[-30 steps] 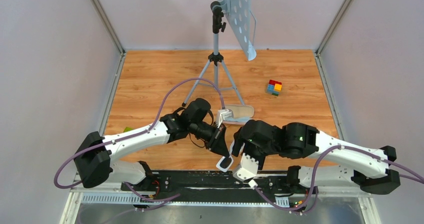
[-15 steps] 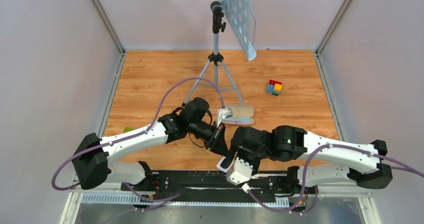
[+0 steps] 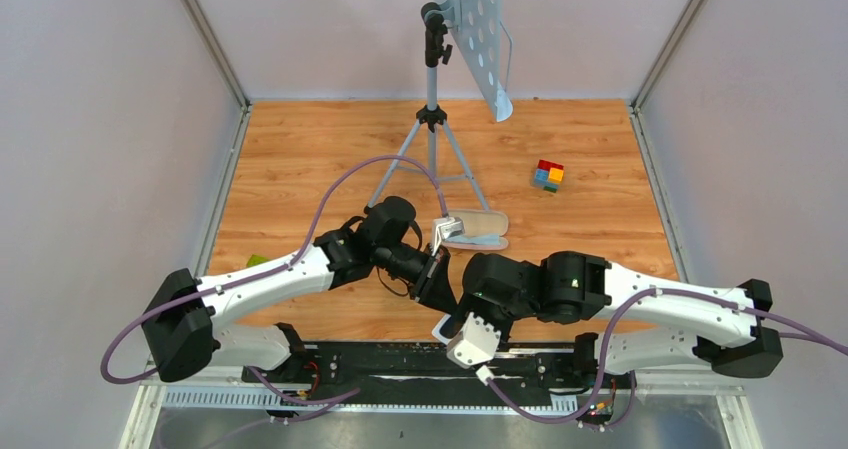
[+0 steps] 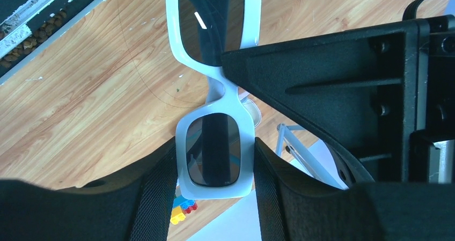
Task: Organize the sunglasses
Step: Fold the sunglasses at the center of the board, then place the sunglasses in the sunglasses case.
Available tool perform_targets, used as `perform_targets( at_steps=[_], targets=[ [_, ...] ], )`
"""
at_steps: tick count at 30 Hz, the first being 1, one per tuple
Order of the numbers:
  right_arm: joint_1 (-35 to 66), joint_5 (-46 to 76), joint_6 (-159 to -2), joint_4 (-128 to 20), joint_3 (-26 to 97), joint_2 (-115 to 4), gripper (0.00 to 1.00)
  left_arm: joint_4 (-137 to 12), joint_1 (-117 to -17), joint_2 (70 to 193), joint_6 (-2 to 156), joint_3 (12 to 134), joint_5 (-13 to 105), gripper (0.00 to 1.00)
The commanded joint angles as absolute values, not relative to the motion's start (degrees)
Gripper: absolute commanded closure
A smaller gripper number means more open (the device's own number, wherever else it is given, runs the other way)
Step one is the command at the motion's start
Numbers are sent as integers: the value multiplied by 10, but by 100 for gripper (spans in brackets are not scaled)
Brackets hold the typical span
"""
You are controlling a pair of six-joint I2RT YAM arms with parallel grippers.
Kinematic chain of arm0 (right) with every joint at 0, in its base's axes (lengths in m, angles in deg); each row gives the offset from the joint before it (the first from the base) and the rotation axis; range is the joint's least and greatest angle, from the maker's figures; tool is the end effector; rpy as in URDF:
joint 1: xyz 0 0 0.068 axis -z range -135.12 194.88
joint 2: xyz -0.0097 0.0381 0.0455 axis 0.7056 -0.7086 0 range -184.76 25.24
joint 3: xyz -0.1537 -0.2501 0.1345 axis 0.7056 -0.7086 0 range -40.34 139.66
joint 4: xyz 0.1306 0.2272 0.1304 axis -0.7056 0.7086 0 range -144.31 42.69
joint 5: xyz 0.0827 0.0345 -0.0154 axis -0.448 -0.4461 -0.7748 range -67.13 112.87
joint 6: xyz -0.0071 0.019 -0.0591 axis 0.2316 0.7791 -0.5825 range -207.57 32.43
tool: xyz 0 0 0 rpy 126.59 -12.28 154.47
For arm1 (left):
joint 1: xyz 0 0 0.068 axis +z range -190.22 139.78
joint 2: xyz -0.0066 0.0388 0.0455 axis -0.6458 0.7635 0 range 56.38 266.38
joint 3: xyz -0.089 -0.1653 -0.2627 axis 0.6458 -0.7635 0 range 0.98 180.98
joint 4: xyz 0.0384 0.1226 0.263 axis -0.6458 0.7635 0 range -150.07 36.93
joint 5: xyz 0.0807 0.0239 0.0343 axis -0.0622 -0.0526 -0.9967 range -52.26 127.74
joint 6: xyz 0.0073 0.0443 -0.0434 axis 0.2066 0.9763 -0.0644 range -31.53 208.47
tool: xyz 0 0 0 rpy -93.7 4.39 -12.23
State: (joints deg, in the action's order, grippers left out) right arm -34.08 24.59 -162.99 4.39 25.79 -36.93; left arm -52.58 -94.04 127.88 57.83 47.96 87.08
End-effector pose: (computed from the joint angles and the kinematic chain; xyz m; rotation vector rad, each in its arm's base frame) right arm 0.0428 0.2119 0.3723 -2.4602 0.5718 -0.0130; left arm 0.1403 -0.2528 0.2962 1.0699 2.2061 -1.6934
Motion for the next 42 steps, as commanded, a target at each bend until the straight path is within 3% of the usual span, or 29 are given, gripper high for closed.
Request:
perform_targets(
  at_steps=[1,3,5,11,18,29,35,42],
  targets=[
    [-348,263,-1607,48,259,-361,63,-531,-944,1269,580,474,877,95],
    [-347,264,-1603,48,255,-360,66,-525,-943,1270,585,480,869,73],
    [-343,263,-1593,48,247,-358,68,-496,-942,1262,606,493,851,59],
    [-297,249,-1571,48,223,-357,72,-387,-921,1196,674,516,773,36],
    [-139,138,-1550,47,255,-401,74,-289,-816,1098,699,525,723,35],
    [146,-92,-1450,45,408,-630,78,-373,-799,1047,604,419,669,34],
    [216,-154,-1424,47,457,-732,78,-455,-799,1021,541,357,639,35],
    [236,-165,-1421,47,461,-796,81,-451,-798,1014,551,353,623,34]
  ],
)
